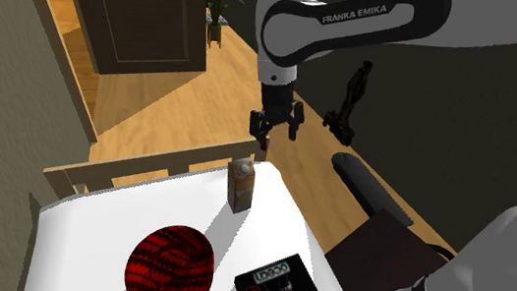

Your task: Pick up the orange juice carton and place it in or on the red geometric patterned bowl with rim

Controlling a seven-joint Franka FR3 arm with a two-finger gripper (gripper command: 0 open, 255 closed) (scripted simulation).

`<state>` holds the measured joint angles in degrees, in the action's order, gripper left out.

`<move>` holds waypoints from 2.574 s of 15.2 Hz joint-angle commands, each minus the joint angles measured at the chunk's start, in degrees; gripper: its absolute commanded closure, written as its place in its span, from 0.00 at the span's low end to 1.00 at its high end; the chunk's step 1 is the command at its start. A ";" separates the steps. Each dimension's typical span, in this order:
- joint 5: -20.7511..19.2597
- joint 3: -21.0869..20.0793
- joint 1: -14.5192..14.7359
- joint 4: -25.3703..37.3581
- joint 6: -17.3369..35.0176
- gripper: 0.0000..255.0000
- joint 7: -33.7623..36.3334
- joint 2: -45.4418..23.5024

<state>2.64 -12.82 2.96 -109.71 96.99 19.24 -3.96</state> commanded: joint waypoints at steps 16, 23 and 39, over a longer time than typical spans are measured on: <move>-1.70 -0.90 4.20 19.05 1.38 0.00 6.28 -25.38; -1.67 -0.90 4.20 17.72 2.62 0.00 6.26 -25.29; -1.44 -1.05 4.11 19.01 0.13 1.00 6.37 -24.06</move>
<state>1.17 -13.83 7.06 -91.35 97.90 25.56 -28.18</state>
